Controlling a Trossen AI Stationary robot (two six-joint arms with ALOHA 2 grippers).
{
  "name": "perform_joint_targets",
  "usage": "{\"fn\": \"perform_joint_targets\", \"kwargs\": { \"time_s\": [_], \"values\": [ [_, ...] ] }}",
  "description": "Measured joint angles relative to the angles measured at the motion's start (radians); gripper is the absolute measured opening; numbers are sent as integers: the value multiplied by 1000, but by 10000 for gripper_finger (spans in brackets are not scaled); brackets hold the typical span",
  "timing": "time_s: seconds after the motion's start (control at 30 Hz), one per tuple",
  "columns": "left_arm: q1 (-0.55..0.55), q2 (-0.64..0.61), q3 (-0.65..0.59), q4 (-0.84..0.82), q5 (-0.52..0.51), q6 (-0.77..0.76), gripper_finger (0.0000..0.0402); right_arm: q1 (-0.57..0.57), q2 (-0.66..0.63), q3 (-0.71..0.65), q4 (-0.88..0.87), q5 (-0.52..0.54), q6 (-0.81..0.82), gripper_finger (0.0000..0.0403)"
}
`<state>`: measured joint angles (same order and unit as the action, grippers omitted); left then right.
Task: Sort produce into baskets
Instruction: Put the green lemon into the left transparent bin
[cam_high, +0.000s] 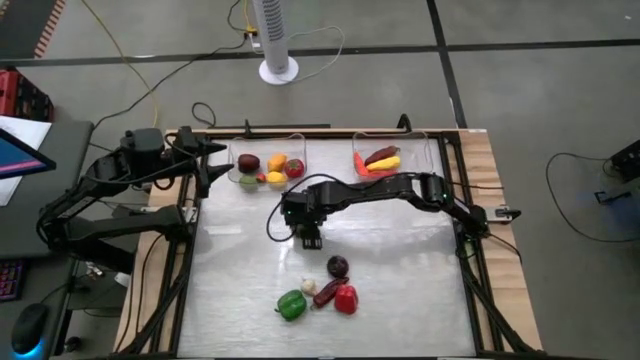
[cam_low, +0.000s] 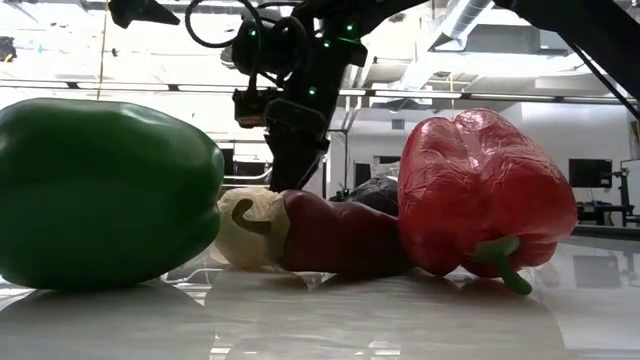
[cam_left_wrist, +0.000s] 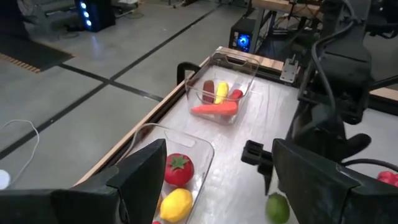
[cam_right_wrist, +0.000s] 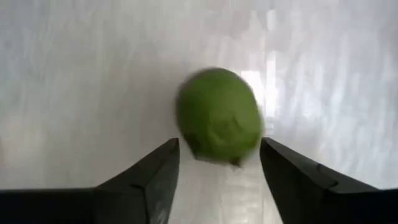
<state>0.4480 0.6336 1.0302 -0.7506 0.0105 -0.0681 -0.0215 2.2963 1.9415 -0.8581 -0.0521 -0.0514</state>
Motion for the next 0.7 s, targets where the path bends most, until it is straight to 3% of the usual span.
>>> {"fn": "perform_joint_targets", "kwargs": {
  "time_s": [0.27,0.7],
  "values": [
    [0,1,0,0,0,-5,277,-24,0,0,12,0,44,284],
    [0,1,0,0,3,-64,277,-7,16,1,157,12,-62,288]
  ]
}}
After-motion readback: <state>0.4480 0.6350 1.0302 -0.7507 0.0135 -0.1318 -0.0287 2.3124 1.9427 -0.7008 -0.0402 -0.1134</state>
